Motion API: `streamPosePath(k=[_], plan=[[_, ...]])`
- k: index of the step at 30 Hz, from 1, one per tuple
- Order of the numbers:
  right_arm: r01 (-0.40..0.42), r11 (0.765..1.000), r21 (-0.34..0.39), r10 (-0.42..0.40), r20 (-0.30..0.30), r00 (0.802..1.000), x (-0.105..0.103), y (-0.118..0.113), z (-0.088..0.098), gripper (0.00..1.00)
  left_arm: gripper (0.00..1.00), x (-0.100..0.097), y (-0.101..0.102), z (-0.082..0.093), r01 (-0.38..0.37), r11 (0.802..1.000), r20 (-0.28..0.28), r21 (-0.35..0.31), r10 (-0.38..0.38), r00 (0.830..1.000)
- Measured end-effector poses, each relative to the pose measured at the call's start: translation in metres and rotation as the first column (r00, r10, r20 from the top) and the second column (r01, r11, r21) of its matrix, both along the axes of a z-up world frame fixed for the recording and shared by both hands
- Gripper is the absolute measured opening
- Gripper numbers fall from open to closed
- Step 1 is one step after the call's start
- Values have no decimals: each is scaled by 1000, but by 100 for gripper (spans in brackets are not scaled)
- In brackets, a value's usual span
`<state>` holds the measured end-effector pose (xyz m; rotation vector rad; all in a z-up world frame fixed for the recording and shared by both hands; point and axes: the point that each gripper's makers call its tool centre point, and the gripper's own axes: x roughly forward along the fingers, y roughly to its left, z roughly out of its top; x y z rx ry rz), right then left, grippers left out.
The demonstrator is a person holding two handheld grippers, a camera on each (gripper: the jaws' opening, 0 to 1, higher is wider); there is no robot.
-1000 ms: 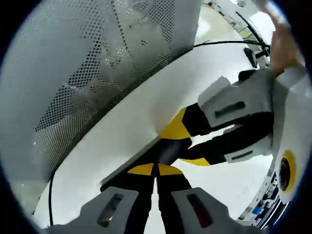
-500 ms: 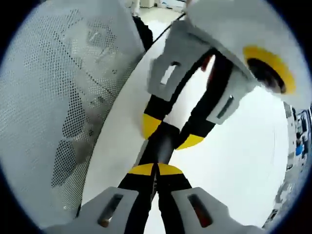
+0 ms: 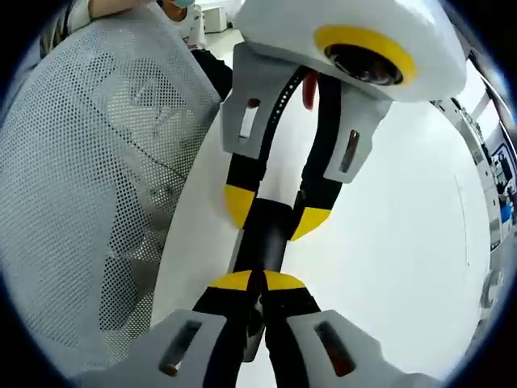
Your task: Press the specified remote control buttons in sequence, fully releasing each button before pressing the next.
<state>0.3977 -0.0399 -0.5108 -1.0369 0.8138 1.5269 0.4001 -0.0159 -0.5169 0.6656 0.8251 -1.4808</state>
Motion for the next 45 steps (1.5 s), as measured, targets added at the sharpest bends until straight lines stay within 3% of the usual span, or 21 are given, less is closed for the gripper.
streamPosePath(k=[30, 45], plan=[[78, 997, -27, -78, 5, 997, 0, -44, -1, 3, 25, 0, -1, 0, -3, 1000, -2, 1, 3, 1000], [117, 993, -7, -117, 18, 993, -1, -49, -1, 2, 25, -2, -2, 0, 1, 1000, -13, -8, -1, 1000]])
